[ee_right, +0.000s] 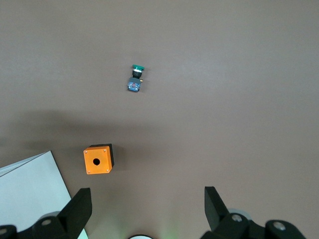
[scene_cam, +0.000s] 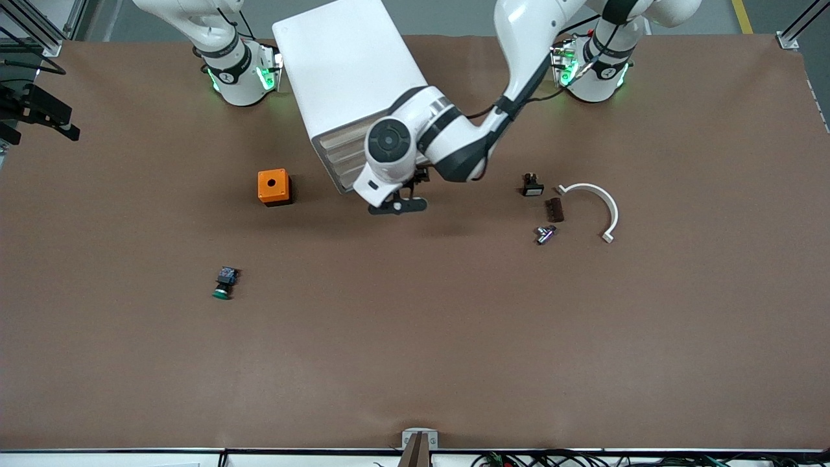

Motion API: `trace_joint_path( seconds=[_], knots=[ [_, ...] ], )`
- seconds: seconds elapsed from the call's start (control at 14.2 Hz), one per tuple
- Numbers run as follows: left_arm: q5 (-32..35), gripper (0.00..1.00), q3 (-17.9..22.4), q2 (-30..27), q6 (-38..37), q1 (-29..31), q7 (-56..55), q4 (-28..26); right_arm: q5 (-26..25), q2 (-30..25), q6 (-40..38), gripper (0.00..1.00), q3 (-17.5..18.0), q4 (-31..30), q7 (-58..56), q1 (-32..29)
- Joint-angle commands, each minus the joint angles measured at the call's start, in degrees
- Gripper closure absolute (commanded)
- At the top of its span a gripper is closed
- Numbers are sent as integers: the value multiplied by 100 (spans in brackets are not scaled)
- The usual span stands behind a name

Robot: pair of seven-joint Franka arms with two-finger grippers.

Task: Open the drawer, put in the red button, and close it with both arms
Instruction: 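Press the drawer fully shut and draw the left gripper back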

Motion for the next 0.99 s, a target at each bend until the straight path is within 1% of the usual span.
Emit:
trace_joint_path(
  seconds=[0.0,0.35,0.71,0.78,0.92],
  knots=[
    [-64,0,-36,-398,-8,358,13,-134,24,-153,78,0,-5,-162,-52,-51],
    [-3,0,-27,-829,-105,1026,4,-161,42,-144,8,0,-13,-153,1,-121],
    [50,0,-18,-1260,-1377,1852,4,-152,51,-136,34,0,-13,-136,53,-122],
    [76,0,-18,-1313,-1545,2036,-5,-152,51,-136,17,0,-5,-136,175,-122],
    [207,0,-18,-1383,-1617,2397,13,-152,51,-136,16,0,-13,-136,291,-130]
  ],
)
